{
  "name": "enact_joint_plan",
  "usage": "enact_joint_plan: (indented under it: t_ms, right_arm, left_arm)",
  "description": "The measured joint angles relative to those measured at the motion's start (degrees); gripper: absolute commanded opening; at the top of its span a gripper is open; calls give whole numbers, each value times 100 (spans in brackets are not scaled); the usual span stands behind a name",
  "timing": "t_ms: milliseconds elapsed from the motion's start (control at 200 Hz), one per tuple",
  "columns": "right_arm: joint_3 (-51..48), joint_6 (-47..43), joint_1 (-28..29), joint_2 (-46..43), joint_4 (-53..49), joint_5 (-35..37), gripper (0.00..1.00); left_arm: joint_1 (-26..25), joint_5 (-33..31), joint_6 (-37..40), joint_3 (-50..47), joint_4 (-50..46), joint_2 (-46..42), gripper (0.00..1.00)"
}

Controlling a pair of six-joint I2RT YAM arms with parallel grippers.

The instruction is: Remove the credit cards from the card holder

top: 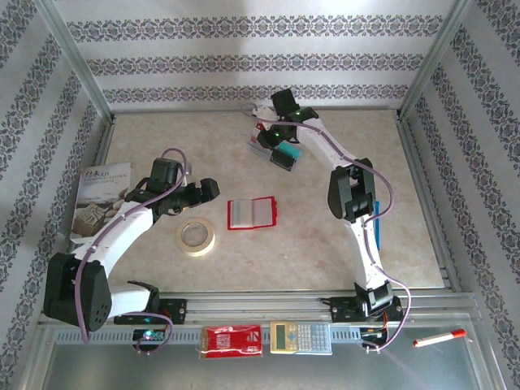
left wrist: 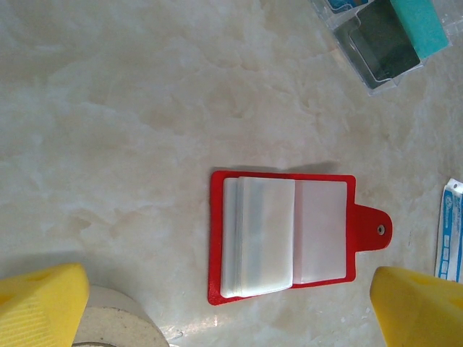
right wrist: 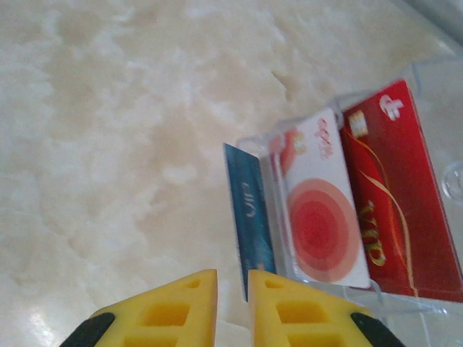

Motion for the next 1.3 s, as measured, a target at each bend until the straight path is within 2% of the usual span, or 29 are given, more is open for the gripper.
enact_joint_plan:
  t_ms: [280,575,979,1304]
  right_arm:
    - [151,-136,527,374,-114,323,22]
    - [566,-192,358,835,-444,579,24]
    - [868,-129,251,885,-527,1178,26]
    - [894,-63,245,999,-553,1355,26]
  left_arm:
    - [0,-2,0,0,-2,-2,100]
    - [0,-2,2,0,-2,-28,100]
    - [0,-2,0,0,-2,-28,100]
    - [0,-2,0,-2,-2,-37,100]
